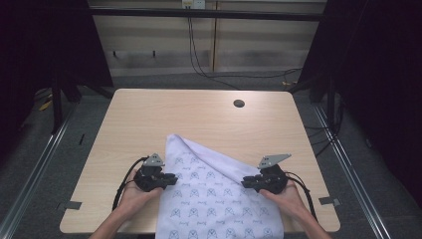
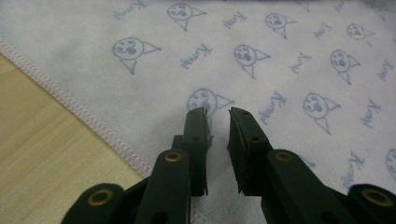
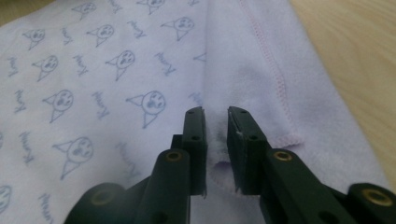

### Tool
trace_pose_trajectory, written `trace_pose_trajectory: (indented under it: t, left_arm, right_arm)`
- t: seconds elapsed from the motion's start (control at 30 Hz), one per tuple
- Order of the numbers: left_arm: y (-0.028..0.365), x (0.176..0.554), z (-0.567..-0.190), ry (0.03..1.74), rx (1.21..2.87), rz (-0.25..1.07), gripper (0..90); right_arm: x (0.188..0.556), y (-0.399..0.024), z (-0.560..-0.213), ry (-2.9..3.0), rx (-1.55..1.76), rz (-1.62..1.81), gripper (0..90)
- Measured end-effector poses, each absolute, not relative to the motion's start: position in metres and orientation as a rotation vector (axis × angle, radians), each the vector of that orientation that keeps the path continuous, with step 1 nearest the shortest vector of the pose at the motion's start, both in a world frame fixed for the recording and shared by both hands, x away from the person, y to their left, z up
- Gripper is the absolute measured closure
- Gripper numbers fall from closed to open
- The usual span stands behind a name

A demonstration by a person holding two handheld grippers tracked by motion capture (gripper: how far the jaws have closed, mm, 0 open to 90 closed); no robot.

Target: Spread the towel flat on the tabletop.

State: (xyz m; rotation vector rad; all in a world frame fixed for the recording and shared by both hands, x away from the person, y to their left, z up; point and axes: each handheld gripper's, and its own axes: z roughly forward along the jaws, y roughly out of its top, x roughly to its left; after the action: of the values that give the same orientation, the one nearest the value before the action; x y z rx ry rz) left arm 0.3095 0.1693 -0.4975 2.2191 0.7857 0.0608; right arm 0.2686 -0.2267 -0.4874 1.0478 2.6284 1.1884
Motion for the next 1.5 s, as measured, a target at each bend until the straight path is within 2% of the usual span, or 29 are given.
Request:
trace_pose_trajectory:
  t: [0.2,0.33,0.5,0.6,0.7,0.73,1.03,1.23,1.33,1.43,1.5]
  left_arm:
    - [0.169,0.310,-0.498,0.786,2.220,0.055,77.0]
    - [0.169,0.309,-0.497,0.787,2.223,0.062,76.3]
    - [0.169,0.309,-0.498,0.787,2.213,0.059,76.2]
    - [0.168,0.308,-0.497,0.781,2.223,0.070,75.4]
    - [0.169,0.308,-0.497,0.782,2.224,0.065,75.3]
    - [0.169,0.309,-0.497,0.781,2.223,0.064,75.3]
    - [0.169,0.309,-0.498,0.780,2.216,0.062,75.3]
    - [0.170,0.309,-0.498,0.780,2.213,0.051,75.0]
    - [0.169,0.309,-0.498,0.774,2.216,0.053,73.0]
    - [0.167,0.308,-0.497,0.744,2.228,0.061,68.5]
    - [0.167,0.307,-0.498,0.748,2.226,0.062,67.9]
  right_arm:
    - [0.282,-0.236,-0.473,2.513,1.105,1.254,69.7]
    - [0.299,-0.237,-0.485,2.519,1.173,1.184,66.8]
    - [0.295,-0.231,-0.496,2.536,1.146,1.093,65.4]
    - [0.292,-0.229,-0.497,2.519,1.138,1.094,69.9]
    - [0.290,-0.228,-0.496,2.531,1.100,1.087,84.4]
    - [0.291,-0.229,-0.494,2.519,1.092,1.103,85.8]
    - [0.330,-0.260,-0.454,2.304,1.208,1.220,87.6]
    - [0.363,-0.275,-0.446,2.206,1.293,1.199,87.5]
    - [0.375,-0.280,-0.447,2.181,1.315,1.125,86.8]
    - [0.381,-0.286,-0.451,2.099,1.387,1.098,75.6]
    - [0.378,-0.289,-0.452,2.064,1.400,1.087,71.5]
